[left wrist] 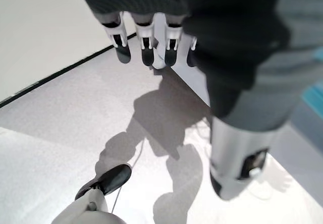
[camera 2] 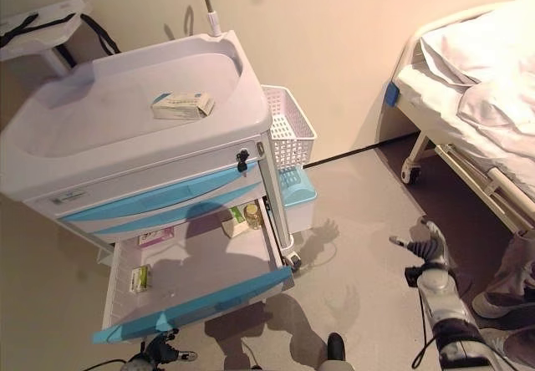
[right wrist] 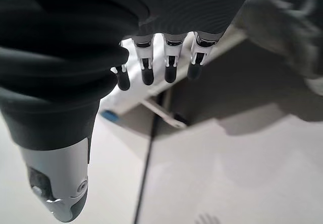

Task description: Open the drawer and pick up the medicine

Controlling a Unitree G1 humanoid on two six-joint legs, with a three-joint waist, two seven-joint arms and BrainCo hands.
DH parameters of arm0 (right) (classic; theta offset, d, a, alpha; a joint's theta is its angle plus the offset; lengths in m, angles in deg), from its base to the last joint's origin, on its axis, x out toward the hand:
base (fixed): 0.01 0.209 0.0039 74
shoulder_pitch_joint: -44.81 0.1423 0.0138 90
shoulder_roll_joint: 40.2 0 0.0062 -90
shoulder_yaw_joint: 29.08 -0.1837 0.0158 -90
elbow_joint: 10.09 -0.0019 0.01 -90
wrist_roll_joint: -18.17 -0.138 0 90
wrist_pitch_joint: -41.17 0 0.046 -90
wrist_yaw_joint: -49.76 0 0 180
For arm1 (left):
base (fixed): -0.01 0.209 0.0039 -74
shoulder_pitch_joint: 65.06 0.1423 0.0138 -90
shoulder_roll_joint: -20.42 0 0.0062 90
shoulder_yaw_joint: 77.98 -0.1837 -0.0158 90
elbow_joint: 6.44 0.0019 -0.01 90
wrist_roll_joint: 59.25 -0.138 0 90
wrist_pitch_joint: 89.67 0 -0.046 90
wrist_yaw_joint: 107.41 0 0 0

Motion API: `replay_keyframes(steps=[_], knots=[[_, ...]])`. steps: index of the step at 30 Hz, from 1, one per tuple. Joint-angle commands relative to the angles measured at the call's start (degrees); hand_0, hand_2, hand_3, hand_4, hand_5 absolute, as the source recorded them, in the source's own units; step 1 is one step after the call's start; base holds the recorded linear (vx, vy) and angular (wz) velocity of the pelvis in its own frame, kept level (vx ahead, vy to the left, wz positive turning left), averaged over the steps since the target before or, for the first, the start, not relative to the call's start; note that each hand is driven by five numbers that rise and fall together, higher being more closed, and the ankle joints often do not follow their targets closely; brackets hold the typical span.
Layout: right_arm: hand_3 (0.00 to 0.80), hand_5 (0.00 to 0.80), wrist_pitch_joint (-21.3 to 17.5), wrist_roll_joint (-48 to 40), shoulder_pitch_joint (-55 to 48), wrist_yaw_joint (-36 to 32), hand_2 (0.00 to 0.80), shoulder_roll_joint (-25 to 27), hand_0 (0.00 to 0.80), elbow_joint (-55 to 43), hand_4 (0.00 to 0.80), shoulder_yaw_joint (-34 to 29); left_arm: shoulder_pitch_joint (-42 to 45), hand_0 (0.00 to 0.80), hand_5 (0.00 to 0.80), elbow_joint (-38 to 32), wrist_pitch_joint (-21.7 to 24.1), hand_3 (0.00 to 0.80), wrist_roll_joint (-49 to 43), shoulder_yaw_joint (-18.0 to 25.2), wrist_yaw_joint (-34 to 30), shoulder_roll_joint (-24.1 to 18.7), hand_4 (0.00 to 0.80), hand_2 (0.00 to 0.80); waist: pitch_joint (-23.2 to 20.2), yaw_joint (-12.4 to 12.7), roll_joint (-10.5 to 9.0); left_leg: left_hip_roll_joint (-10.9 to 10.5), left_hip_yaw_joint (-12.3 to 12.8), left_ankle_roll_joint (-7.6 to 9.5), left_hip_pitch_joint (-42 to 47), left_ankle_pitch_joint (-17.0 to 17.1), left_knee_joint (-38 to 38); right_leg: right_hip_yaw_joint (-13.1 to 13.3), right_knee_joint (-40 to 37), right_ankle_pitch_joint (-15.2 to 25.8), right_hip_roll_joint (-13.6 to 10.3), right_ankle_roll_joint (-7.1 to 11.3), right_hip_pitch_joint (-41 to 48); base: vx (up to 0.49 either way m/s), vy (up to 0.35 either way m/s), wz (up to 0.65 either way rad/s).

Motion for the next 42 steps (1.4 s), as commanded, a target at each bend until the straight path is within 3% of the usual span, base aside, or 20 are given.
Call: replay_keyframes(steps=[1,8,12,21,35,42], knots=[[0.0,0.0,-3.2,-3.6,0.7,-1.6,0.0,-1.8,0.0,0.1,0.0,-2.1,-5.0,0.0,0.0,0.4,2.0,0.0,-2.5,0.2,0.1,-3.7,0.0,0.0,-1.4,-0.6,-2.81,-3.3,-0.9,1.56,-5.3,1.6,0.8,-1.3,1.3,-4.3,-1.3,4.28,2.9,0.0,0.0,0.0],[0.0,0.0,-3.7,-8.3,-1.7,-4.5,0.0,-3.3,0.0,4.5,0.0,-2.9,-6.5,0.0,0.0,1.4,1.9,0.0,-3.2,0.4,-0.4,-4.4,0.0,0.0,0.0,-1.4,-3.22,-3.2,-0.4,1.52,-6.4,2.0,0.8,-0.6,1.3,-3.8,-1.1,4.34,1.4,-0.024,-0.006,-0.04],[0.0,0.0,-3.3,-11.8,-2.0,-7.2,0.0,-4.2,0.0,14.5,0.0,-2.9,-8.9,0.0,0.0,3.0,1.8,0.0,-3.1,0.0,-0.7,-4.7,0.0,0.0,0.9,-1.7,-3.47,-3.3,-0.1,1.51,-7.2,2.0,1.0,-0.2,1.4,-3.4,-1.1,4.41,0.4,-0.023,-0.006,-0.05],[0.0,0.0,-1.4,-10.2,-3.0,-10.8,0.0,-5.7,0.0,30.6,0.0,-3.0,-11.6,0.0,0.0,3.2,2.1,0.0,-3.0,-1.4,-1.8,-4.2,0.0,0.0,1.4,-2.3,-2.88,-3.8,-0.2,1.76,-6.9,1.4,1.1,0.1,1.5,-3.6,-1.5,4.55,0.5,0.014,0.003,-0.05],[0.0,0.0,-0.2,-9.5,-4.1,-12.2,0.0,-6.1,0.0,34.9,0.0,-3.2,-14.7,0.0,0.0,0.2,2.3,0.0,-2.9,-3.6,-2.7,-3.7,0.0,0.0,2.2,-3.7,-2.06,-4.0,0.5,1.95,-6.9,0.9,1.3,1.3,1.6,-3.4,-1.7,4.69,-0.3,0.0,0.0,0.0],[0.0,0.0,0.0,-8.8,-4.4,-12.9,0.0,-5.8,0.0,35.0,0.0,-2.1,-18.7,0.0,0.0,1.7,2.3,0.0,-4.8,-4.8,-3.1,-7.5,0.0,0.0,3.0,-4.7,-3.2,-3.7,1.2,1.92,-7.9,0.8,1.2,2.3,1.6,-3.0,-1.2,4.74,-1.8,-0.014,0.003,-0.02]])
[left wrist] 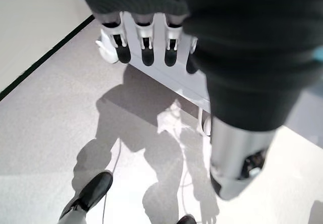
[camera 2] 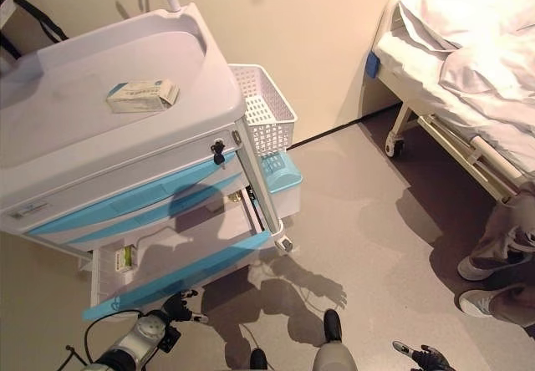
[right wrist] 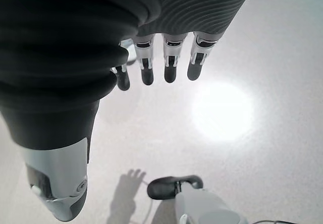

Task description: Open the drawer and pick up the medicine

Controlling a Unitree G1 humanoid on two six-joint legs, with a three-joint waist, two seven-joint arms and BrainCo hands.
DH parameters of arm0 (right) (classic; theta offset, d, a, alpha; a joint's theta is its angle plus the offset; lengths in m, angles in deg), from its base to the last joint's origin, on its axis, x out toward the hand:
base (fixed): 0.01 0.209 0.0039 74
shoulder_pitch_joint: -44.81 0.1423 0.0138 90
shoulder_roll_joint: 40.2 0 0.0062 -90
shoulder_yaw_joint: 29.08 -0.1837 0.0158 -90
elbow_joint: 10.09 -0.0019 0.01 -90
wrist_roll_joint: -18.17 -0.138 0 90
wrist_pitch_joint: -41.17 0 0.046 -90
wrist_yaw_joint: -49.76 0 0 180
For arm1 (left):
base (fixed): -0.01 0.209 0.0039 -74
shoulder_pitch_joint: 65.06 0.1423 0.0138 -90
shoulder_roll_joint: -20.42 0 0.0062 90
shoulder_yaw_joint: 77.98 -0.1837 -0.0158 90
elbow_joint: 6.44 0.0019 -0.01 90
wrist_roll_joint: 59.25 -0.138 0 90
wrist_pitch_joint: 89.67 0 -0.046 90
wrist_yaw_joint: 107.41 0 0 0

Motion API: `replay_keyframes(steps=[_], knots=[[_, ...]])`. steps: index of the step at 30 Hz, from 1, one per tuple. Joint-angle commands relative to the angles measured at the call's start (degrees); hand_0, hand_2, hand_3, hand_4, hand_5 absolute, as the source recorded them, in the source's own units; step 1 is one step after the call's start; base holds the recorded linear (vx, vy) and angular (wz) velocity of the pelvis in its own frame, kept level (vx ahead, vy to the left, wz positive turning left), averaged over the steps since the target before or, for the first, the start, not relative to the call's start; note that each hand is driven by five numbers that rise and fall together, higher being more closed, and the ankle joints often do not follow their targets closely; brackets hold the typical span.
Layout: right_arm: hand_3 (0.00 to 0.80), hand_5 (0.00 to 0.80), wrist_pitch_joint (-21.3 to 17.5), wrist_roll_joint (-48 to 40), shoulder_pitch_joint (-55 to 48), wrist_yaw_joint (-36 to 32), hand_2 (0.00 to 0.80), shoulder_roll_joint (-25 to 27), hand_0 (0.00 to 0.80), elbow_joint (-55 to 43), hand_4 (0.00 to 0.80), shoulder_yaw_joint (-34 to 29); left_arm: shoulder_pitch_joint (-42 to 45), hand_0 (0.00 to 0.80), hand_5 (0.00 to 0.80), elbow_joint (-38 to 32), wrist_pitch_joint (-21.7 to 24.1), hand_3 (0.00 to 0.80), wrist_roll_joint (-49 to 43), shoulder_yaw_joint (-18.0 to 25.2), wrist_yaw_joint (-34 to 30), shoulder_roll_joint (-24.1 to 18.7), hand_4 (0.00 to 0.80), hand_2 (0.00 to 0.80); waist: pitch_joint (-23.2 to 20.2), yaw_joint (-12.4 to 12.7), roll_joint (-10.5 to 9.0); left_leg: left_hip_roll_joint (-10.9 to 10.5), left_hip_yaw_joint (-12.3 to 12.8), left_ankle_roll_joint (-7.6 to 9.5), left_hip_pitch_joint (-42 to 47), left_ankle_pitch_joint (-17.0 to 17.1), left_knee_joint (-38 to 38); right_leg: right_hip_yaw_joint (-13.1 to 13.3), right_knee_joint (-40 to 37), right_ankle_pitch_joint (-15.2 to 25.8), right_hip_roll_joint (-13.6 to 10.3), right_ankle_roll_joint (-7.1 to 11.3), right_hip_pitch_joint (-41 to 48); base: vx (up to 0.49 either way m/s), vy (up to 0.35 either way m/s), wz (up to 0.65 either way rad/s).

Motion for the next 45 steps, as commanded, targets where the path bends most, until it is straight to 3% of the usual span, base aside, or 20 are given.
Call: replay_keyframes(steps=[1,15,26,38,45], knots=[[0.0,0.0,0.3,1.1,2.1,-0.4,0.0,0.0,0.0,2.5,0.0,1.6,-8.1,0.0,0.0,1.8,2.0,0.0,-3.1,1.9,0.5,-6.1,0.0,0.0,0.1,-1.4,-3.7,-2.8,-0.4,1.74,-5.8,1.0,1.3,0.0,1.7,-3.5,-1.2,4.55,1.3,-0.06,0.006,-0.09],[0.0,0.0,-0.5,-0.2,3.3,-1.2,0.0,-0.1,0.0,0.5,0.0,4.0,-18.7,0.0,0.0,4.9,1.9,0.0,-3.3,1.1,1.9,-15.4,0.0,0.0,4.0,-2.6,-7.5,-2.5,1.5,2.03,-11.8,1.3,3.8,2.9,3.2,-1.3,-0.7,4.49,-5.9,-0.06,0.006,-0.15],[0.0,0.0,-1.1,-1.4,3.9,-1.6,0.0,-0.6,0.0,-1.1,0.0,5.8,-27.2,0.0,0.0,5.6,1.8,0.0,-2.0,0.2,3.8,-21.9,0.0,0.0,5.9,-3.1,-9.8,-2.0,1.4,1.88,-15.2,1.7,5.1,3.2,3.8,-0.4,-0.7,4.38,-9.1,-0.018,-0.001,-0.03],[0.0,0.0,-1.5,-2.2,4.3,-1.8,0.0,-1.7,0.0,-1.9,0.0,7.2,-30.8,0.0,0.0,6.3,1.7,0.0,0.4,2.0,6.2,-25.2,0.0,0.0,6.6,-2.8,-11.11,-1.4,0.8,1.49,-16.5,2.1,5.3,2.9,3.5,-0.1,-0.3,4.29,-10.1,0.0,0.0,0.0],[0.0,0.0,-1.8,-2.3,4.4,-1.9,0.0,-2.3,0.0,-2.9,0.0,8.5,-31.6,0.0,0.0,6.5,1.9,0.0,1.6,3.3,7.3,-26.6,0.0,0.0,7.0,-2.7,-13.25,-0.5,0.7,1.16,-17.6,1.9,6.6,2.9,3.2,0.4,0.4,4.13,-10.6,-0.012,-0.018,0.01]])
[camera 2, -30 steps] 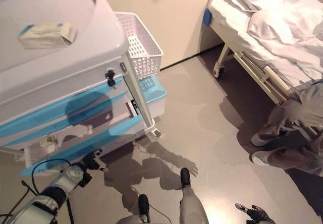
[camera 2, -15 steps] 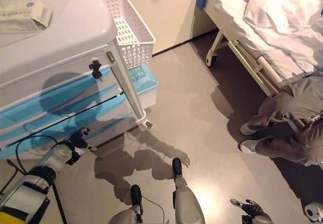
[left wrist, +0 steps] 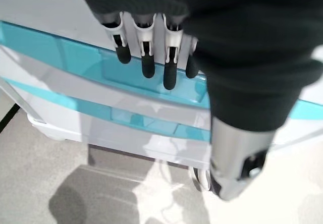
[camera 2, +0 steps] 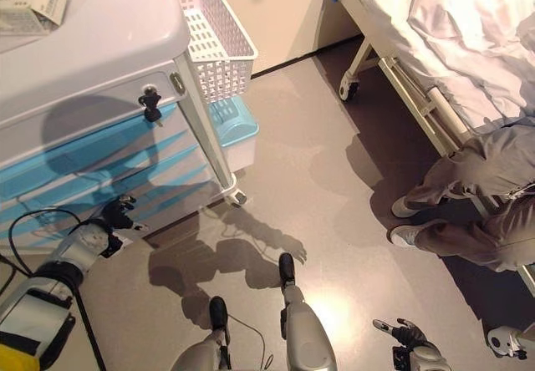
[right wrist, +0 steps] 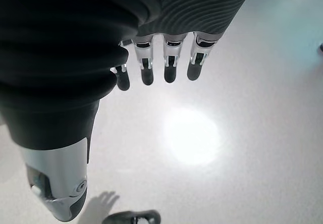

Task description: Open the drawer and pick up the medicine

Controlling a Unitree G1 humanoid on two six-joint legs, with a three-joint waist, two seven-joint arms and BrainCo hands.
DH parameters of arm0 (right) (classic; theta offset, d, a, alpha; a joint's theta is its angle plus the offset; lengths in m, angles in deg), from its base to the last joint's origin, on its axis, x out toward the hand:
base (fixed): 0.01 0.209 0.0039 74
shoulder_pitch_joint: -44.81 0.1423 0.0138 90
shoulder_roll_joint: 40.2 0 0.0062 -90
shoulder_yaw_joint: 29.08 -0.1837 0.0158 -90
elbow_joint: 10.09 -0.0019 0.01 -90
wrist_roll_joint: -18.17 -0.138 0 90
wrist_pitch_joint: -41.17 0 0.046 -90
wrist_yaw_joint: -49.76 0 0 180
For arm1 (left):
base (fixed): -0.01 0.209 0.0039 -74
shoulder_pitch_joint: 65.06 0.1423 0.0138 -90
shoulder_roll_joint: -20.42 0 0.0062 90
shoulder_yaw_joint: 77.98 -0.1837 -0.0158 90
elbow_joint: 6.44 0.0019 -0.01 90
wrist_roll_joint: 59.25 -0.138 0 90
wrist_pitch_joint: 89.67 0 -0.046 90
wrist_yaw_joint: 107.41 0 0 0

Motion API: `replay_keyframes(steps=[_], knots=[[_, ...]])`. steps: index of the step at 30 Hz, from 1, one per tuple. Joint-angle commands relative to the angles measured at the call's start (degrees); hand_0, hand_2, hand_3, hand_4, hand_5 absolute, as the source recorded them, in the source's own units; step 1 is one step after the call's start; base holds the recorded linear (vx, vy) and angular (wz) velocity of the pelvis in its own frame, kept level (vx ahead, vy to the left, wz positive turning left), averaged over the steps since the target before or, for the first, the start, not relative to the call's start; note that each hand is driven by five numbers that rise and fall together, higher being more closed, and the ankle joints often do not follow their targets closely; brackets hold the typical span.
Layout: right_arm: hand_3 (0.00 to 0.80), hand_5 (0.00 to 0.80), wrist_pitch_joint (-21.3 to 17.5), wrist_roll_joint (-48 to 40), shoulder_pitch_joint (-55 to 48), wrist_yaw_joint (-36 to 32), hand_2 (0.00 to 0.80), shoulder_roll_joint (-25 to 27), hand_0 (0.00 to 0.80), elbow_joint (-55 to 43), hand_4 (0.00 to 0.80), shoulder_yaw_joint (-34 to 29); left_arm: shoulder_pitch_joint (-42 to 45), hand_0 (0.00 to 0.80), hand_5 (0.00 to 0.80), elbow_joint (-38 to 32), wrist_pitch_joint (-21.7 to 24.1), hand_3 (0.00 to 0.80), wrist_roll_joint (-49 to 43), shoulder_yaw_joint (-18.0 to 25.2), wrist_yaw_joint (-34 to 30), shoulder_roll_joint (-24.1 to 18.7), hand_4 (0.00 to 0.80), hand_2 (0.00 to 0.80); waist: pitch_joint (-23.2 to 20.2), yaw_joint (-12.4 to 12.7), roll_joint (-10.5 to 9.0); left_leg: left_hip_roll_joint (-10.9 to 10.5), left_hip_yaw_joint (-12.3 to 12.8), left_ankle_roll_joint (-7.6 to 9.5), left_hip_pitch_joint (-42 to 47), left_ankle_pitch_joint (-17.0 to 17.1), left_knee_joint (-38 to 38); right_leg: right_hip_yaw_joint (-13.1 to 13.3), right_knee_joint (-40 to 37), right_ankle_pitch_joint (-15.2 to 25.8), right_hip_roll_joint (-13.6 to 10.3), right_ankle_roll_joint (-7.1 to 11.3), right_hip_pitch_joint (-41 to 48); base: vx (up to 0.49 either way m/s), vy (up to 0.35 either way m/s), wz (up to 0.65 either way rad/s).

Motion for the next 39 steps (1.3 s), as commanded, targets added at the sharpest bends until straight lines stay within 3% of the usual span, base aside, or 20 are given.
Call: replay_keyframes(steps=[1,10,14,19,23,29,33,39], knots=[[0.0,0.0,-1.1,-2.0,0.3,-0.1,0.0,-0.3,0.0,0.1,0.0,3.9,-7.2,0.0,0.0,1.7,1.1,0.0,3.1,3.4,3.9,-6.0,0.0,0.0,-1.1,-0.6,-0.63,0.4,-3.9,1.64,-8.3,1.2,5.2,-0.4,2.8,-3.5,0.3,4.82,0.9,-0.021,-0.058,0.02],[0.0,0.0,-1.4,-1.9,-0.1,-0.2,0.0,-1.0,0.0,-0.6,0.0,5.0,-6.6,0.0,0.0,2.4,1.4,0.0,5.1,5.2,4.2,-6.3,0.0,0.0,-1.8,-0.8,-3.03,1.3,-3.6,1.22,-8.3,1.3,5.6,-0.1,2.4,-3.1,1.3,4.63,1.0,-0.01,-0.017,-0.01],[0.0,0.0,-1.2,-1.3,-0.8,-0.3,0.0,-1.3,0.0,-0.5,0.0,4.9,-4.3,0.0,0.0,2.2,1.5,0.0,6.3,6.9,3.7,-5.2,0.0,0.0,-2.4,-0.5,-2.88,1.2,-3.5,1.29,-7.0,1.1,5.2,0.0,2.4,-3.3,1.5,4.59,1.8,0.0,0.0,0.0],[0.0,0.0,-0.5,0.1,-1.5,-0.2,0.0,-0.9,0.0,0.9,0.0,3.6,1.0,0.0,0.0,2.0,1.7,0.0,8.4,9.8,2.5,-1.4,0.0,0.0,-4.2,0.5,-1.14,0.4,-3.8,1.49,-3.8,0.8,4.1,-0.5,2.8,-4.5,1.2,4.54,4.8,0.052,0.003,-0.05],[0.0,0.0,1.1,2.9,-2.4,-0.3,0.0,0.1,0.0,4.5,0.0,1.0,10.0,0.0,0.0,1.0,1.8,0.0,10.0,12.3,-0.1,4.7,0.0,0.0,-8.9,1.0,1.77,-0.7,-4.3,1.7,1.1,0.1,2.2,-1.5,2.6,-6.3,0.8,4.47,9.7,0.125,0.003,0.02],[0.0,0.0,1.8,4.2,-3.1,-1.0,0.0,0.4,0.0,5.9,0.0,-1.1,19.5,0.0,0.0,-1.1,1.8,0.0,10.2,14.5,-2.3,9.8,0.0,0.0,-13.9,1.8,4.55,-1.2,-4.9,2.05,5.1,-0.5,1.4,-2.6,2.6,-8.0,0.4,4.42,14.2,0.07,0.004,0.12],[0.0,0.0,2.1,5.1,-3.5,-1.4,0.0,0.0,0.0,6.2,0.0,-1.2,24.3,0.0,0.0,-0.6,1.5,0.0,11.3,16.4,-3.0,13.2,0.0,0.0,-16.4,2.4,5.65,-1.6,-5.7,2.3,6.8,-0.9,1.6,-3.1,2.8,-8.9,0.3,4.15,16.4,0.018,0.004,0.11],[0.0,0.0,2.3,6.0,-4.2,-1.4,0.0,-0.8,0.0,6.5,0.0,-1.1,29.4,0.0,0.0,6.3,0.9,0.0,14.0,20.8,-3.5,16.9,0.0,0.0,-18.8,3.3,6.27,-1.8,-6.5,2.44,8.2,-0.9,1.4,-4.0,2.9,-9.7,0.1,3.94,18.4,-0.009,0.008,0.09]])
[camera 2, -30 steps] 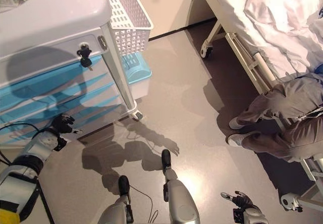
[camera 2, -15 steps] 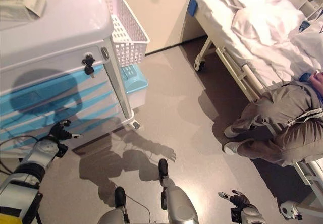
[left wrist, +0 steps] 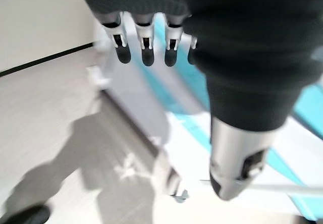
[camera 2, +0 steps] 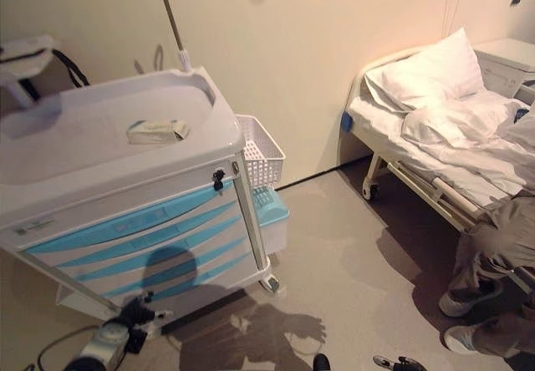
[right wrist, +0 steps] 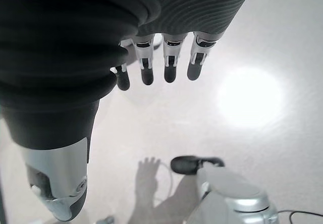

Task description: Open the drawer and pick up the medicine

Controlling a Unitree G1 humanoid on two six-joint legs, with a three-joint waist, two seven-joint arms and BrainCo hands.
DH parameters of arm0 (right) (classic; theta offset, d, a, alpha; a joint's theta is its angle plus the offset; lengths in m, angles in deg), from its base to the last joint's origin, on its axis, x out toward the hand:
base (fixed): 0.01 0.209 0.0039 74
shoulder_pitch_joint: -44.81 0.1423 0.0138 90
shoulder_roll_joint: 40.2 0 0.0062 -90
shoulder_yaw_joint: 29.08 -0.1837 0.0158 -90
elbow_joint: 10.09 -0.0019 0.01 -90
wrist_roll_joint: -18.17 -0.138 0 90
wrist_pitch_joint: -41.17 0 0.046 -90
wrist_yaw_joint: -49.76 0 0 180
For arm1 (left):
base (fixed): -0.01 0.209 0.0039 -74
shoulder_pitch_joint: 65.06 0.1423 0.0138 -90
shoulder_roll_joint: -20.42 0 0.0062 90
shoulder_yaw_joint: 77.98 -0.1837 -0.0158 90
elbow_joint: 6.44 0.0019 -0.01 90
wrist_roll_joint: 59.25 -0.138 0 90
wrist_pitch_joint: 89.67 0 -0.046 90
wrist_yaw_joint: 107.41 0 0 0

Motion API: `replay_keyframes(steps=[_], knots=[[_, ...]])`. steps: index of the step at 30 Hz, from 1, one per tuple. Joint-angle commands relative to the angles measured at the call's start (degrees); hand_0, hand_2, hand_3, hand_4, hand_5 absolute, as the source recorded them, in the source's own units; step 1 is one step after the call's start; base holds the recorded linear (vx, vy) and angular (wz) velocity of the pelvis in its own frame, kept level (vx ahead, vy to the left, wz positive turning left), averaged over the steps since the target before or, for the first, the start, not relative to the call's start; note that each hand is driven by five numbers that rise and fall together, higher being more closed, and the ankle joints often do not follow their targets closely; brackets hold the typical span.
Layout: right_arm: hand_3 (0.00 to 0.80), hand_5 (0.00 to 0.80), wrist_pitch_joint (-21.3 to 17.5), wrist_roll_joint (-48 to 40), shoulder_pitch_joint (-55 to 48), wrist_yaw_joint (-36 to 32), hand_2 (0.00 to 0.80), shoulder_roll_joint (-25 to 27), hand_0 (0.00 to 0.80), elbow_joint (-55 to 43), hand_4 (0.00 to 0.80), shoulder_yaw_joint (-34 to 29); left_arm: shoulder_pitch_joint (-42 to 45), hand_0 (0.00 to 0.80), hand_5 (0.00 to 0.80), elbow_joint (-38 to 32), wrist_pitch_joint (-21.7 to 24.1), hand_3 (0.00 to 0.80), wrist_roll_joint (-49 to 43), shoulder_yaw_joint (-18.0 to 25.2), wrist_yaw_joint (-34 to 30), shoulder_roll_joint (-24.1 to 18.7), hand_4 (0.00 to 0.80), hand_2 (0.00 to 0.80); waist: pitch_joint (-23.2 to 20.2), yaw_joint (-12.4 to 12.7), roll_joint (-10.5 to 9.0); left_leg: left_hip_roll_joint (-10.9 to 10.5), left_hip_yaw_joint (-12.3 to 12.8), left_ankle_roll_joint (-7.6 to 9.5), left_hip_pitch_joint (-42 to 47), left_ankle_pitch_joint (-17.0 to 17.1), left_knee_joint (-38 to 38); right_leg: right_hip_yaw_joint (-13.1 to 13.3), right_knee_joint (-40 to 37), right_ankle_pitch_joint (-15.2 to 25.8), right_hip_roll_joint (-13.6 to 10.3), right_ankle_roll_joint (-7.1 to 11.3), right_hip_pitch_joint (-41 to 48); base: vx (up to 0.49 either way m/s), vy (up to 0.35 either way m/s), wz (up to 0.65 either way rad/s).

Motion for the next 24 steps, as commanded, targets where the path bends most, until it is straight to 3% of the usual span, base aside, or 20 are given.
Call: replay_keyframes(steps=[1,12,24], knots=[[0.0,0.0,-0.3,1.6,1.0,0.2,0.0,0.3,0.0,3.8,0.0,-0.5,-0.7,0.0,0.0,4.0,0.5,0.0,3.4,4.6,-0.1,-0.8,0.0,0.0,-2.1,-0.4,-3.15,-3.9,-2.9,2.2,-7.0,1.4,3.0,-0.2,3.3,-5.5,-0.7,4.35,2.0,-0.021,0.017,0.13],[0.0,0.0,0.0,3.9,0.8,1.1,0.0,-1.4,0.0,4.4,0.0,1.4,4.1,0.0,0.0,11.6,-0.5,0.0,1.2,5.7,0.3,3.5,0.0,0.0,-2.5,1.0,-3.15,-4.1,-4.6,2.31,-6.4,2.1,2.1,-1.7,2.9,-5.5,-0.8,4.2,3.2,-0.006,0.01,0.08],[0.0,0.0,0.0,3.8,0.6,1.1,0.0,-2.5,0.0,4.0,0.0,2.4,4.6,0.0,0.0,13.4,-1.1,0.0,-1.2,3.7,0.2,5.5,0.0,0.0,-2.0,1.5,-3.57,-4.1,-5.4,2.44,-5.4,1.7,2.1,-2.7,3.7,-6.4,-1.2,4.2,4.3,0.008,0.003,0.06]])
